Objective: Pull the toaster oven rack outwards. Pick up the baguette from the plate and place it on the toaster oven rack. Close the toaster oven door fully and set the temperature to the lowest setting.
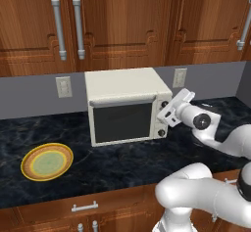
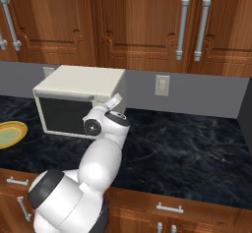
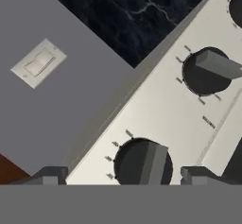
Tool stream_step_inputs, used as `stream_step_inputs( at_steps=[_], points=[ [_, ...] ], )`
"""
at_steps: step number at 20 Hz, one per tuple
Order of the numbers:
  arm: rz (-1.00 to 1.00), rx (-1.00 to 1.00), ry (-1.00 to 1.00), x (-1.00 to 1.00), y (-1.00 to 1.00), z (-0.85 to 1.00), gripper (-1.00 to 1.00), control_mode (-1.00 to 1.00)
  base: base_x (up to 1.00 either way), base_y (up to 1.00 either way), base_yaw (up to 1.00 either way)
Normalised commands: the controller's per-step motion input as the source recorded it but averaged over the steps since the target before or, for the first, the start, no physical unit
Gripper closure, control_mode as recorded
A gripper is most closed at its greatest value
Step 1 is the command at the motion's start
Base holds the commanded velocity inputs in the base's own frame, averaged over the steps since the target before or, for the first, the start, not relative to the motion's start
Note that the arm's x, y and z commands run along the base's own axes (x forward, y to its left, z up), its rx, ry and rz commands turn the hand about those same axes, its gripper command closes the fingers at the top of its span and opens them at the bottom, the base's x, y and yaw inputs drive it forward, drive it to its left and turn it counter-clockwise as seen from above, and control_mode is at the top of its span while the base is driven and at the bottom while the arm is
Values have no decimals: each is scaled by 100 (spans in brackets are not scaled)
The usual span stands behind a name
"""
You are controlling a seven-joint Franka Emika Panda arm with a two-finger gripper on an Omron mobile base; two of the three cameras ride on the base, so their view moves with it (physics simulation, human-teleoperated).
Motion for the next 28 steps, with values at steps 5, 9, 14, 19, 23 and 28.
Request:
stream_step_inputs(
  at_steps=[5, 9, 14, 19, 23, 28],
  points=[
    [0, 0, -2, 22, 7, -24, -100, -100, 0, 0, 0],
    [0, 0, -6, 10, 16, -24, 100, -100, 0, 0, 0],
    [0, -1, -7, 15, 18, -26, 100, -100, 0, 0, 0],
    [0, 0, -11, 9, 5, -24, 100, -100, 0, 0, 0],
    [0, 0, -12, 10, 2, -27, 100, -100, 0, 0, 0],
    [0, -1, -9, 17, 0, -23, 100, -100, 0, 0, 0]
  ],
)
